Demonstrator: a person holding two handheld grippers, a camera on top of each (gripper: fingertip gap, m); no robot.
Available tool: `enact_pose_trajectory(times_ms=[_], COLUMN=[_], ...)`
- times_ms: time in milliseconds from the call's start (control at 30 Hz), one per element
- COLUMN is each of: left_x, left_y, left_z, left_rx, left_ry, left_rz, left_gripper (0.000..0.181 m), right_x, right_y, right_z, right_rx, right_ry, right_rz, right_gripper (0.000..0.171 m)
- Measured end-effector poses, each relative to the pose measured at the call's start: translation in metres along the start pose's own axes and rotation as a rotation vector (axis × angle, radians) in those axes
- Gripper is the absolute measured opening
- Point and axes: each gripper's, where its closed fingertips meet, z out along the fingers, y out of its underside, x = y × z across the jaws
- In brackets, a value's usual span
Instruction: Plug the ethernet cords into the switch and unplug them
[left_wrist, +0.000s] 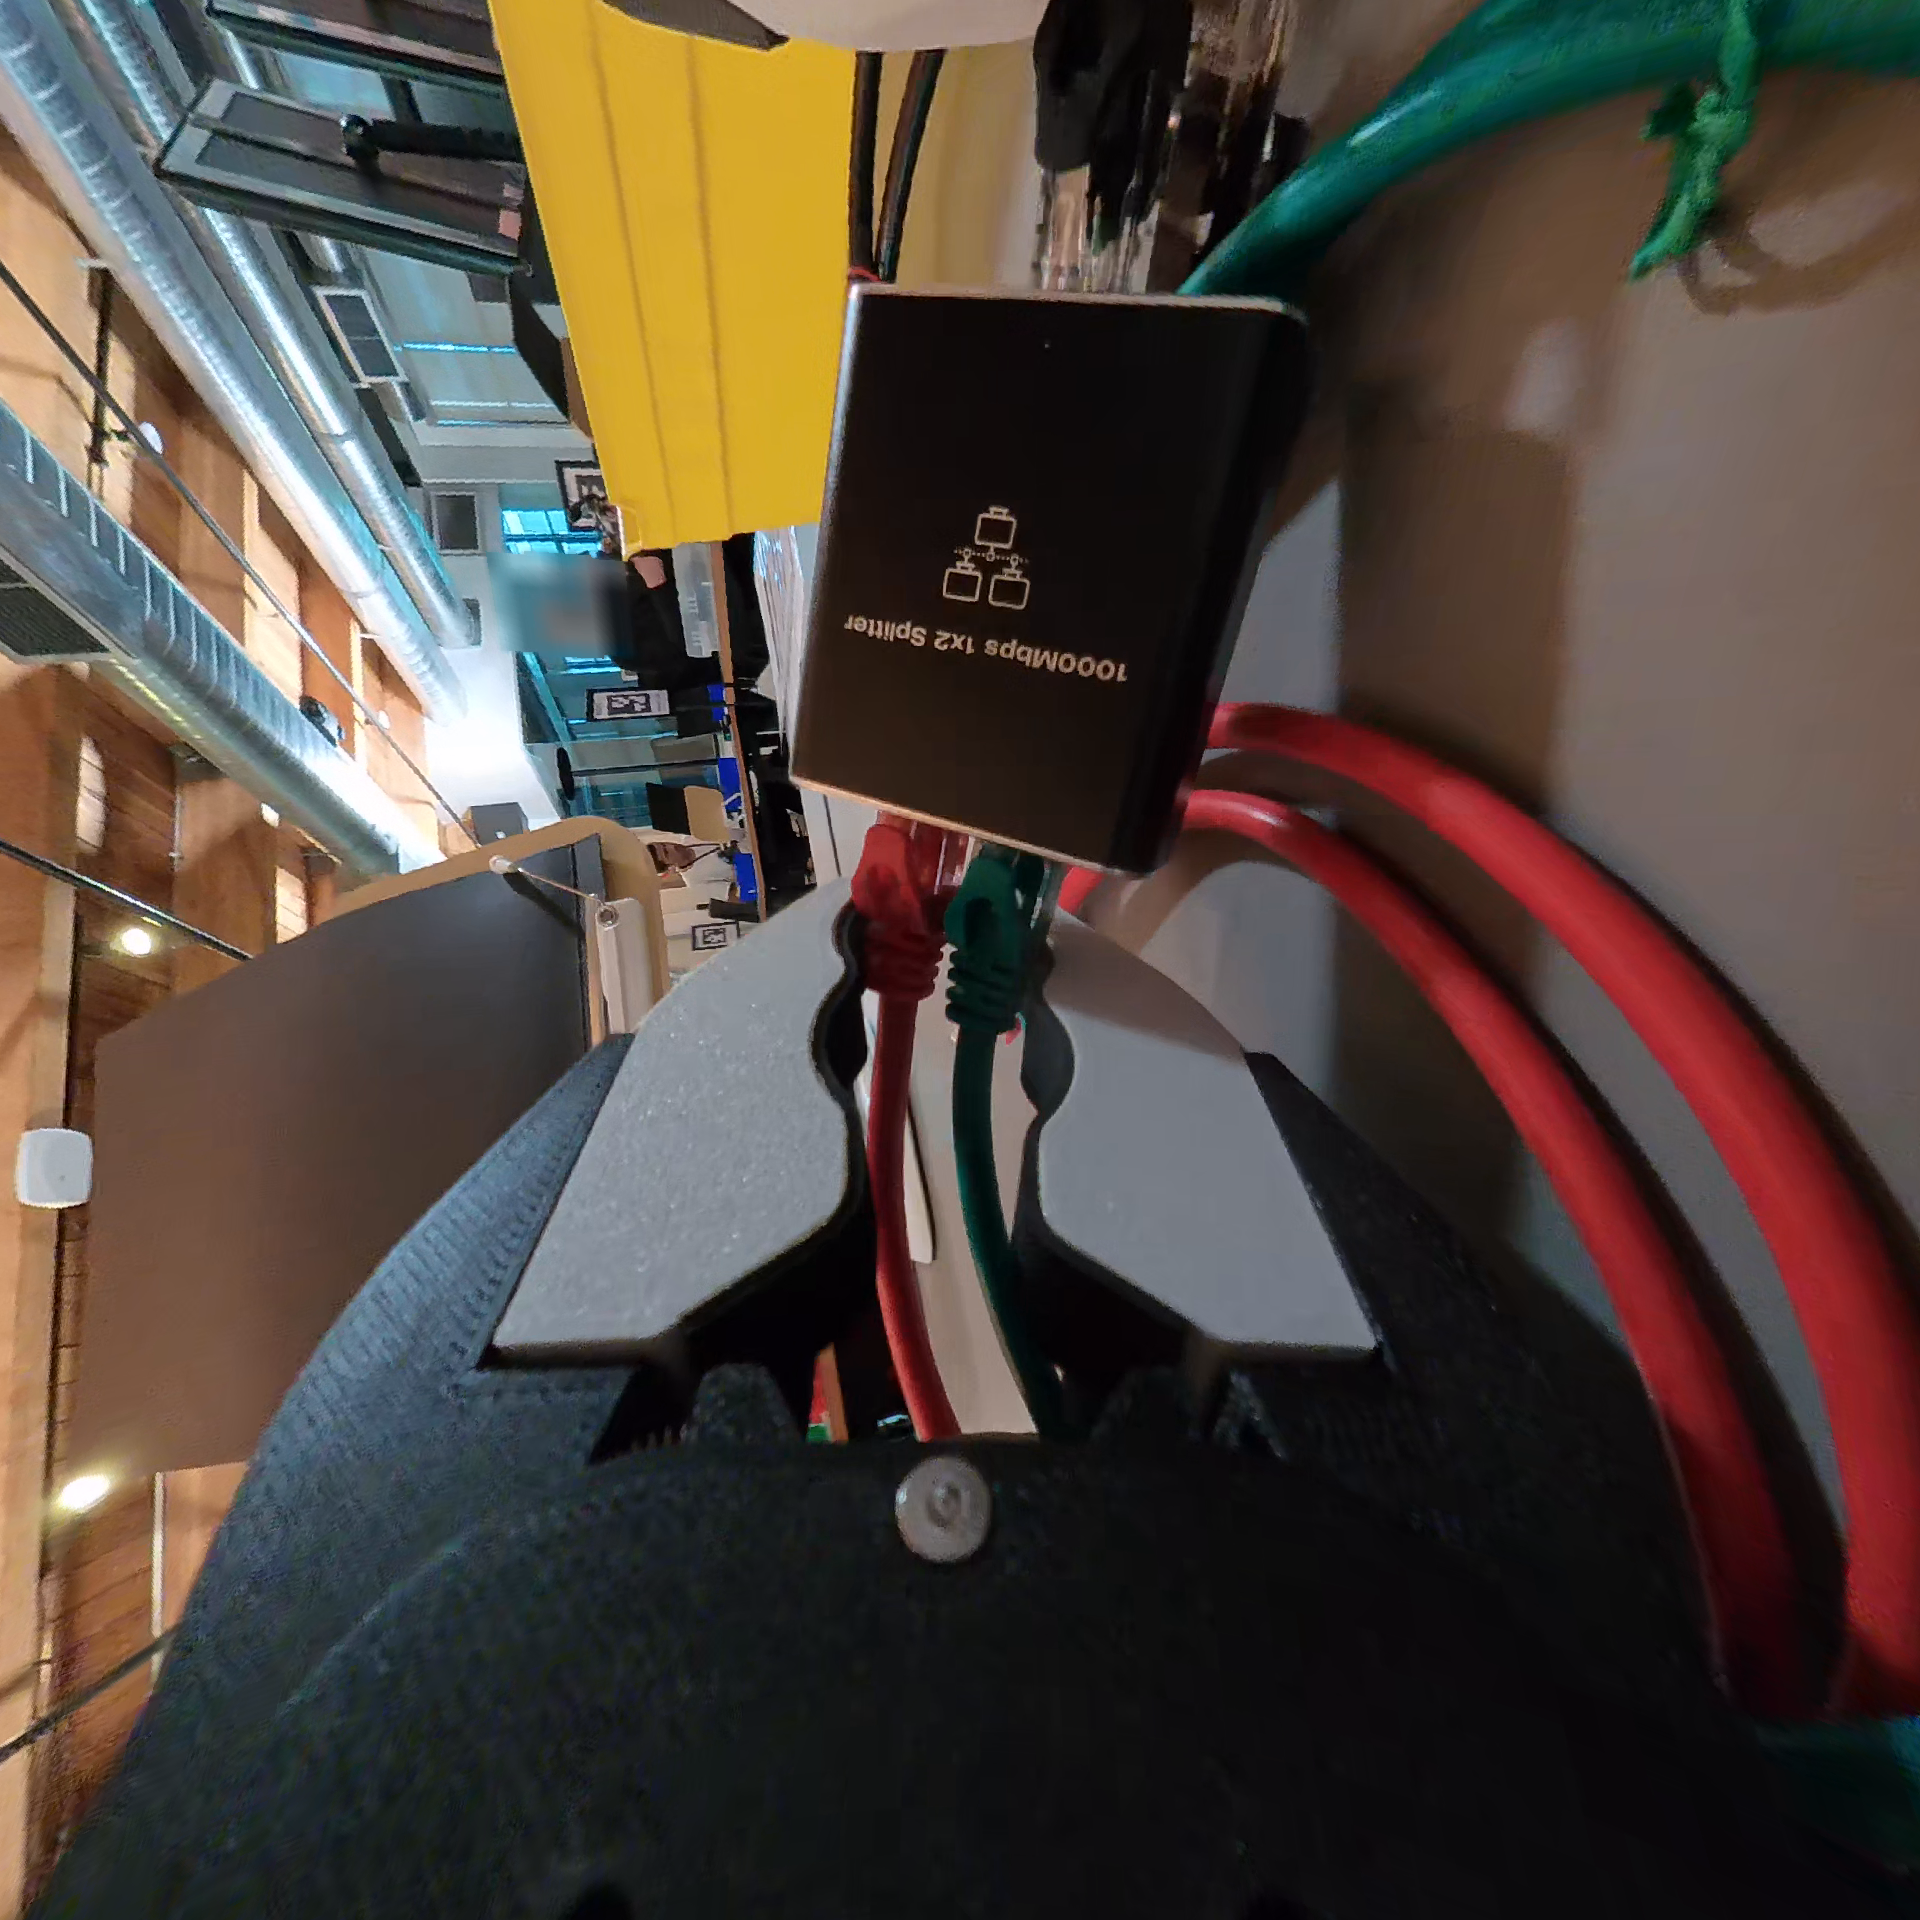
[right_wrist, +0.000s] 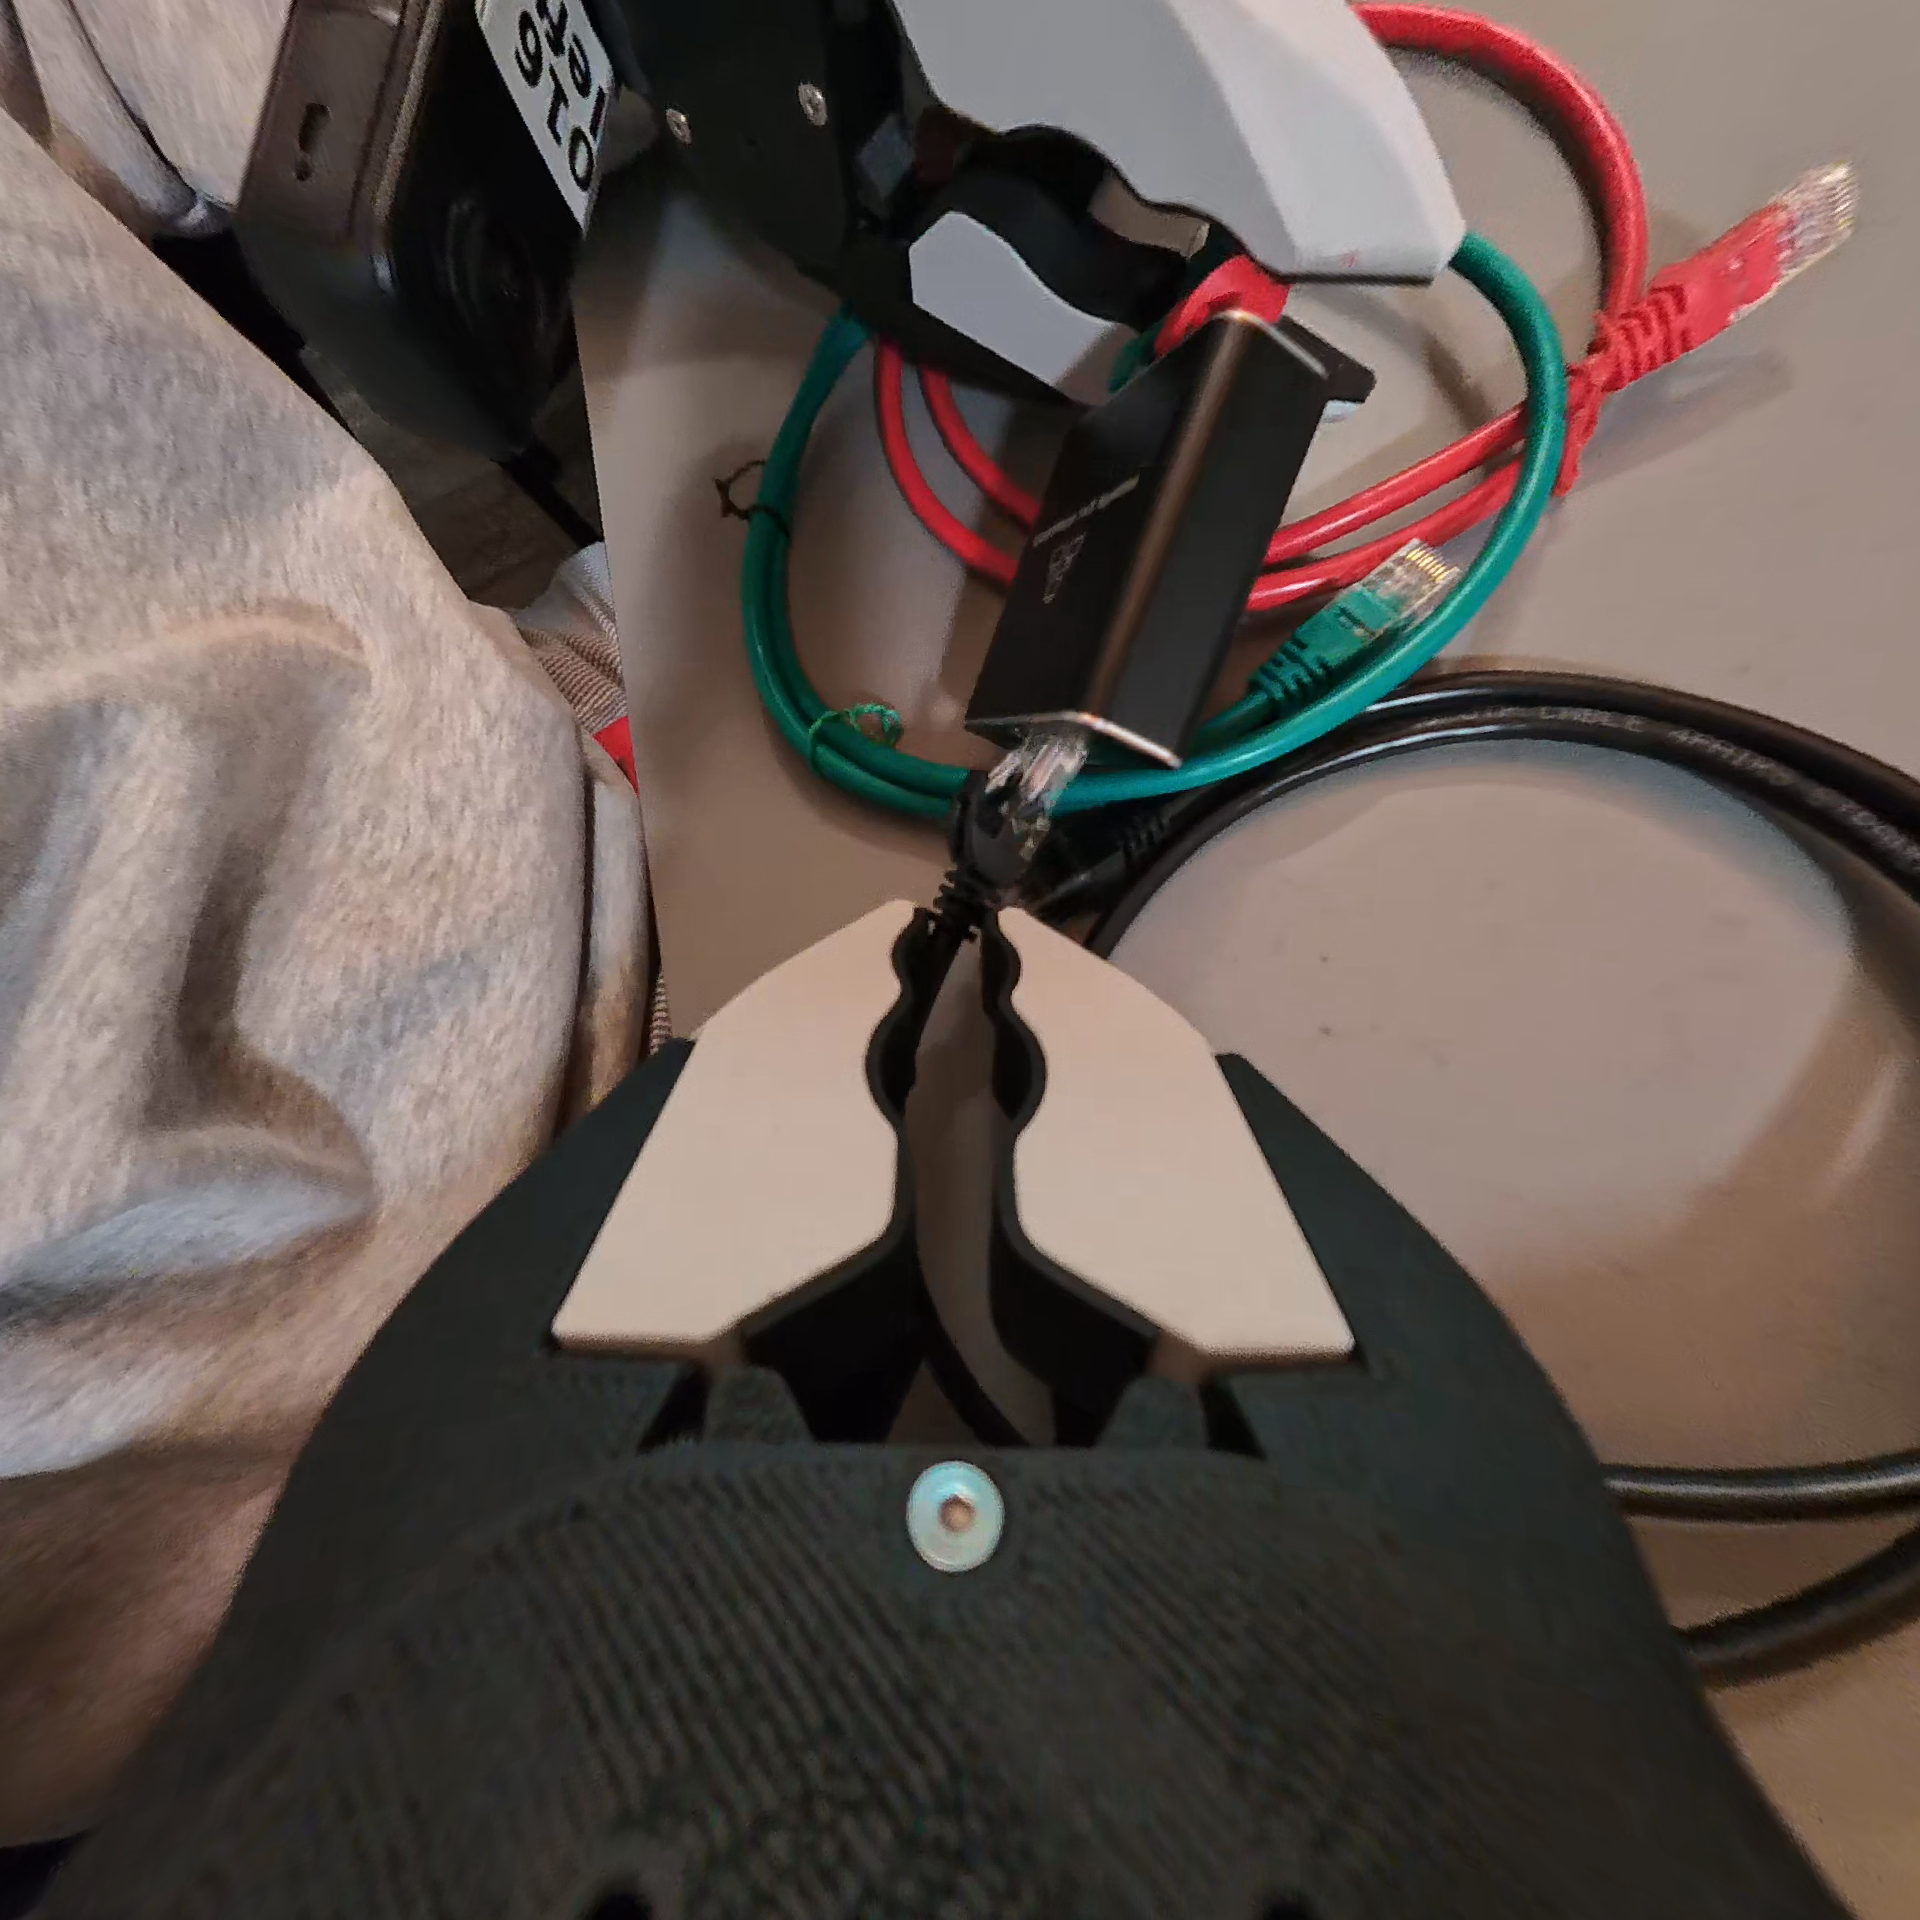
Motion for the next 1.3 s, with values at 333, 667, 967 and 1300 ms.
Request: enact_pose_trajectory(times_ms=[333,667,967,1300], left_x=[0.0,0.007,0.006,0.01], left_y=[0.004,0.008,0.012,0.031], left_z=[0.002,0.007,0.008,0.014], left_rx=[-0.016,-0.033,-0.052,-0.146], left_ry=[0.002,0.04,0.088,0.112], left_rz=[-0.036,-0.057,-0.185,-0.249], left_gripper=[0.026,0.025,0.024,0.024], right_x=[0.006,0.006,0.013,0.047], right_y=[-0.009,-0.006,-0.012,-0.037], right_z=[-0.004,0.004,-0.002,-0.019], right_rx=[0.076,0.064,0.111,0.252], right_ry=[0.032,0.024,0.055,0.361], right_rz=[0.003,0.021,0.037,-0.061], right_gripper=[0.01,0.01,0.009,0.021])
